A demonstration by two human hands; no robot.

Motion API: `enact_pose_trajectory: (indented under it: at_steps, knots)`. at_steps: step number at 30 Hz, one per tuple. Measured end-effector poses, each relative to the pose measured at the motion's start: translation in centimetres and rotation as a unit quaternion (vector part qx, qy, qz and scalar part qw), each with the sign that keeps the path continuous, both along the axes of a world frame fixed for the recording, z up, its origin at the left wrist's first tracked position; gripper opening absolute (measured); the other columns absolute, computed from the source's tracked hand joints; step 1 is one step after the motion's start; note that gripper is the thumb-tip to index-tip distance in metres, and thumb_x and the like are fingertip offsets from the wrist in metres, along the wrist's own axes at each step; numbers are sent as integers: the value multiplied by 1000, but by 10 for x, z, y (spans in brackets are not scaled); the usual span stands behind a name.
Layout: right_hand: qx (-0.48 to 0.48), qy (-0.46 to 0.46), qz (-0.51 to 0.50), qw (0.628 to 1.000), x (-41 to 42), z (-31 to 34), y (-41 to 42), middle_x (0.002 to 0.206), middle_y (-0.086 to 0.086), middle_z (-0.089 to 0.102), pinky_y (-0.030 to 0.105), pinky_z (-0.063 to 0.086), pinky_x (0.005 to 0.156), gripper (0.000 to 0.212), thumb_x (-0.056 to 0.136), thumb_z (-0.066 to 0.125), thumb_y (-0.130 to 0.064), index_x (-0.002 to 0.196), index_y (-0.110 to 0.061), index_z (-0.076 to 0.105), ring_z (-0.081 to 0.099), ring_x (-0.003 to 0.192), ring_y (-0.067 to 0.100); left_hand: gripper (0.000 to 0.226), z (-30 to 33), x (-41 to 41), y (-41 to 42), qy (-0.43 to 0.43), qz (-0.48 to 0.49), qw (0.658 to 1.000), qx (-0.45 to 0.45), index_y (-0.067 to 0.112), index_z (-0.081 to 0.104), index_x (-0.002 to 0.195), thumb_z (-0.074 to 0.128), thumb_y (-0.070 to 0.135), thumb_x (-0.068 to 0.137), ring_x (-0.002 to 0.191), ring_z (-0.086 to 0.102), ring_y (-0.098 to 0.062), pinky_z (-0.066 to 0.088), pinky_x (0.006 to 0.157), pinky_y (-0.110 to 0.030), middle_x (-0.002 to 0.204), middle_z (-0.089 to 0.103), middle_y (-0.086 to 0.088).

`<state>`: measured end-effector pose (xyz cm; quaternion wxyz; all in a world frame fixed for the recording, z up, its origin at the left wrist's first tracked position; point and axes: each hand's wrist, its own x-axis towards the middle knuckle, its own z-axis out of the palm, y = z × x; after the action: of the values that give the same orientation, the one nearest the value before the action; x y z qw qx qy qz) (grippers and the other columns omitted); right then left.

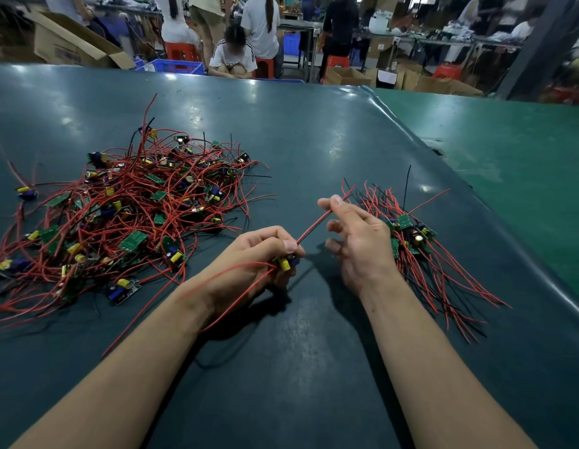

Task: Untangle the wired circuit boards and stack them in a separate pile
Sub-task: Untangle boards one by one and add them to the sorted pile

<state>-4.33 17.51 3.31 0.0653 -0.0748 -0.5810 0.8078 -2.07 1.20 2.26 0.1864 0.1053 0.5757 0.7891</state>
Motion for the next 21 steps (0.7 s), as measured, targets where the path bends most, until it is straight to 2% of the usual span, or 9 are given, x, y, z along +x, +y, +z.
enact_pose_trajectory:
  at_steps: [4,9,13,16,21]
  knots:
    - [-38,-9,-41,998,-3,0,2,81,-5,74,17,32,41,20,93,65,-15,73,-15,70,48,64,8,19,1,1,0,6,-14,1000,3,19,67,61,61,12,78,57,54,-13,41,52,-21,74,64,-6]
    - [-71,-24,-58,995,-5,0,-2,62,-7,61,18,28,38,30,97,59,-18,66,-15,58,46,56,9,19,1,3,0,5,-18,1000,-4,19,65,59,60,12,76,54,56,-11,41,51,-20,73,67,-5]
    - [-75,-25,-54,995,-6,0,-3,55,-9,54,19,27,39,36,98,56,-17,62,-16,51,45,56,10,19,2,4,0,6,-27,999,-17,19,65,59,60,11,75,54,56,-11,41,52,-20,72,67,-5]
    - [-80,-23,-55,995,-7,-1,-6,57,-9,57,18,27,38,34,101,53,-20,67,-13,52,46,55,11,18,3,4,0,3,-24,999,-21,18,64,58,61,11,74,56,57,-12,42,53,-21,72,68,-5]
    - [-68,-26,-49,996,-10,-4,-6,77,-3,59,20,27,42,32,103,47,-21,74,-12,56,48,54,11,19,3,5,0,-7,-17,1000,-22,18,63,55,59,9,72,62,55,-12,42,56,-22,67,65,-1]
